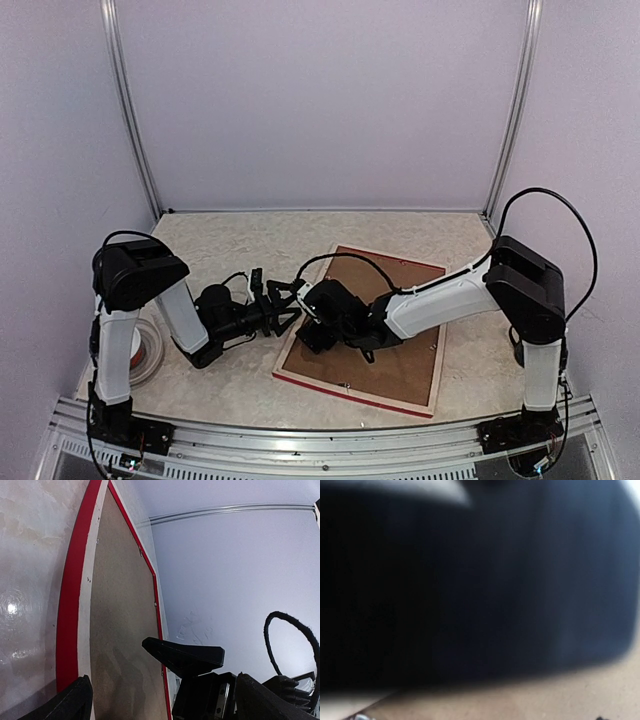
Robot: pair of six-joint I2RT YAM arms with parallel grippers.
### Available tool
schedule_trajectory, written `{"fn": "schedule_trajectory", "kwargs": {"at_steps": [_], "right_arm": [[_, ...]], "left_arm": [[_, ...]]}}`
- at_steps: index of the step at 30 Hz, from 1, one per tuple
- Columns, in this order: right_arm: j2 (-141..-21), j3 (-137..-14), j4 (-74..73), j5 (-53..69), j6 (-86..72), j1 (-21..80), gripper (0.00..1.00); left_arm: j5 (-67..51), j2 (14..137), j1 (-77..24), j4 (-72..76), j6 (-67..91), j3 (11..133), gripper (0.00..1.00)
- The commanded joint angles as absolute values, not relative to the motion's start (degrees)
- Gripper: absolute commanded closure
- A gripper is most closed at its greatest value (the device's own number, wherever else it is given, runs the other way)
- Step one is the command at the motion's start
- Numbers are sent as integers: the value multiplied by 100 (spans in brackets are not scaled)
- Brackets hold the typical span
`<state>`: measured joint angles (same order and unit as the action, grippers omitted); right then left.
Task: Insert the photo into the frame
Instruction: Press the fastener onto the backboard.
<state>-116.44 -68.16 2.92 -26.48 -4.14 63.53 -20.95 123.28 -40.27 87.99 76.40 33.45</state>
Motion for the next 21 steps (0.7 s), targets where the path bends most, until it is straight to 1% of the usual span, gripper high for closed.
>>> {"fn": "schedule_trajectory", "kwargs": {"at_steps": [1,10,16,21], "right_arm": [[-12400,-6785,-884,-2731,-239,6356,1],[-12531,-6746,-797,-2725,-344,6363,1],[-11979,-6418,-797,-2474,-160,6370,1],[-11587,-6406,-1181,-2212,-179,6364,1]], "left_arm": [[-2581,12410,-4269,8957,7719,3384,1],[-2619,12497,-4298,9036,7782,3437,1],[-2600,12472,-4263,9060,7779,3395,1],[-2571,12412,-4179,9074,7769,3307,1]]}}
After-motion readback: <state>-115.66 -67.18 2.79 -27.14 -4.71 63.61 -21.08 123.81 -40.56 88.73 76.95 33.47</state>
